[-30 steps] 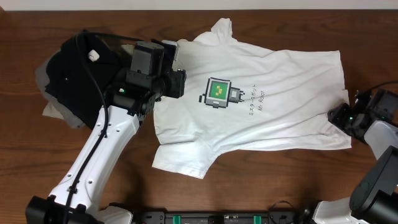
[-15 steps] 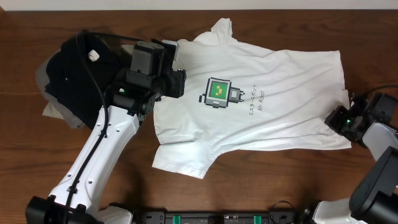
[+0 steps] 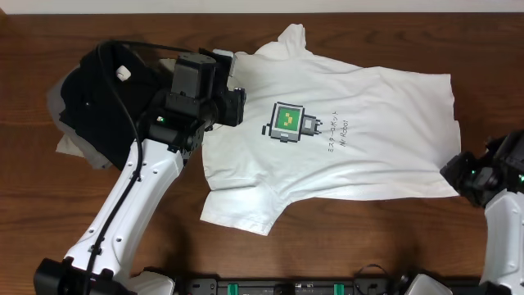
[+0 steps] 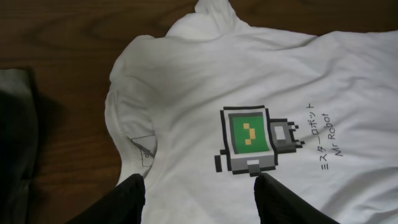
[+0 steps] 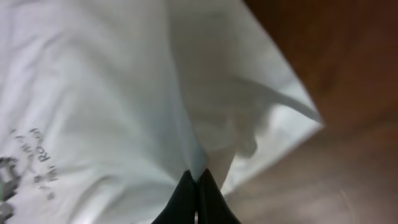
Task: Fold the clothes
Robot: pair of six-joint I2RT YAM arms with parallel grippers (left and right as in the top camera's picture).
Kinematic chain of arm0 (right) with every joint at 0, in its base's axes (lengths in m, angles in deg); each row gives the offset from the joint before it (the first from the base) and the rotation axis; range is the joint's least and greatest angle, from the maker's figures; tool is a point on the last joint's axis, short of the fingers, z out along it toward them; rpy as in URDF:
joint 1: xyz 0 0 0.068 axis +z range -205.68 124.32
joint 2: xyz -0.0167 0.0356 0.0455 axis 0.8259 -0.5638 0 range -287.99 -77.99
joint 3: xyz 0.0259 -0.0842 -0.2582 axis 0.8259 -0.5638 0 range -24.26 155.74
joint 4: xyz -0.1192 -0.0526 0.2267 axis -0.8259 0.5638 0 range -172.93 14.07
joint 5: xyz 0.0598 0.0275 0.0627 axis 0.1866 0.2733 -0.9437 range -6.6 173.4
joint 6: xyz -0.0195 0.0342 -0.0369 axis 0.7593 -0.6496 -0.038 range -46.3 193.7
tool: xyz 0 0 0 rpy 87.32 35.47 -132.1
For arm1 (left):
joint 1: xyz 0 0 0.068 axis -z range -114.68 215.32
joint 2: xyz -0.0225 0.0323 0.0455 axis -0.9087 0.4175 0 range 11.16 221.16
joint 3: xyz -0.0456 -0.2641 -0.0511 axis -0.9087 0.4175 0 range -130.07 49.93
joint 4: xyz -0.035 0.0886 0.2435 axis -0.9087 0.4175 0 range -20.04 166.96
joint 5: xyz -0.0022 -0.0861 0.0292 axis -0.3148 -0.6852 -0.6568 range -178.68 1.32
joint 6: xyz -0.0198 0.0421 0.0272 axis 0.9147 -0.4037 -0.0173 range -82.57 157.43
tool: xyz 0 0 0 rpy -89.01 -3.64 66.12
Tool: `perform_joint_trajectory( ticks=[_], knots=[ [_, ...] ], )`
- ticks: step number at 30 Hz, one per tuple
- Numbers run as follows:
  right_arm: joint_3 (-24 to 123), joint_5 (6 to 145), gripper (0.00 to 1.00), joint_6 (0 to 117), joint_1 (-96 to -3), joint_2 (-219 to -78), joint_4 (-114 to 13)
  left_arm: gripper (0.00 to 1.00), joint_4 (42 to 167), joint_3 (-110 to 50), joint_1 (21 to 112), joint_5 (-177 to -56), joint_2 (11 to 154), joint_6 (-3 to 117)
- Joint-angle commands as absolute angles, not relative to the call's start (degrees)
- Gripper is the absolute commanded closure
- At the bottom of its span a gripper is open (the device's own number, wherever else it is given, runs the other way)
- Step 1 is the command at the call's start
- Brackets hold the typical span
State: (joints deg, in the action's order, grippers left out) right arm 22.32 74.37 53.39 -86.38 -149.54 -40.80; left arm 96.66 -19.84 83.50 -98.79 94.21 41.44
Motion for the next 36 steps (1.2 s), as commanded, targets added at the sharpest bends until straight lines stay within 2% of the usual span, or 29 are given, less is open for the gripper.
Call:
perform_joint_trajectory(
  ticks=[1, 6, 7, 8, 9, 11, 12, 14, 23, 24, 26, 27, 29, 31, 32, 33, 34, 36],
  knots=[
    [23.2, 83.8, 0.99, 48.8, -86.8, -149.1, -38.9, 0.42, 96.5, -19.7, 83.5, -98.3, 93.8, 40.3],
    [23.2, 89.5, 0.98, 46.0, -86.8, -149.2, -36.5, 0.42, 96.5, -19.7, 83.5, -98.3, 93.8, 40.3],
    [23.2, 89.4, 0.94, 45.9, -86.8, -149.2, -37.0, 0.42, 96.5, -19.7, 83.5, -98.3, 93.8, 40.3],
    [23.2, 88.8, 0.83, 45.9, -86.8, -149.2, -37.5, 0.42, 96.5, -19.7, 83.5, -98.4, 93.8, 40.3],
    [23.2, 88.1, 0.67, 45.9, -86.8, -149.2, -37.5, 0.42, 96.4, -19.7, 83.5, -98.3, 93.8, 40.3],
    [23.2, 87.1, 0.44, 45.9, -86.8, -149.3, -37.6, 0.42, 96.5, -19.7, 83.5, -98.3, 93.8, 40.3],
    [23.0, 87.0, 0.39, 45.9, -86.8, -149.3, -37.8, 0.42, 96.6, -19.7, 83.5, -98.3, 93.8, 40.3],
    [22.3, 87.0, 0.34, 45.9, -86.8, -149.4, -38.6, 0.42, 96.6, -19.7, 83.5, -98.3, 93.8, 40.3],
    [17.1, 87.1, 0.37, 46.1, -86.8, -155.0, -44.9, 0.42, 96.9, -19.7, 83.5, -98.4, 93.8, 40.3],
    [16.6, 87.0, 0.39, 46.1, -86.8, -156.3, -46.5, 0.42, 97.1, -19.7, 83.5, -98.3, 93.8, 40.2],
    [15.8, 86.4, 0.57, 46.1, -86.8, -159.0, -50.5, 0.42, 97.3, -19.7, 83.5, -98.3, 93.8, 40.0],
    [15.5, 85.9, 0.59, 46.0, -86.8, -160.4, -52.5, 0.42, 97.3, -19.7, 83.5, -98.3, 93.8, 40.0],
    [15.3, 85.7, 0.55, 45.5, -86.8, -163.0, -55.3, 0.42, 97.4, -19.7, 83.5, -98.3, 93.8, 39.8],
    [15.3, 84.8, 0.56, 45.5, -86.8, -165.0, -57.2, 0.42, 97.8, -19.7, 83.5, -98.3, 93.8, 39.8],
    [15.3, 83.8, 0.58, 45.5, -86.8, -165.7, -57.4, 0.42, 98.0, -19.7, 83.5, -98.3, 93.8, 39.8],
    [15.3, 82.9, 0.69, 45.5, -86.8, -166.0, -57.4, 0.42, 98.3, -19.7, 83.5, -98.3, 93.8, 39.8],
    [15.3, 82.8, 0.73, 45.5, -86.8, -166.0, -57.4, 0.42, 98.6, -19.7, 83.5, -98.3, 93.8, 39.8],
    [15.3, 83.0, 0.75, 45.5, -86.9, -166.0, -58.5, 0.42, 98.8, -19.7, 83.5, -98.3, 93.8, 39.8]
  ],
)
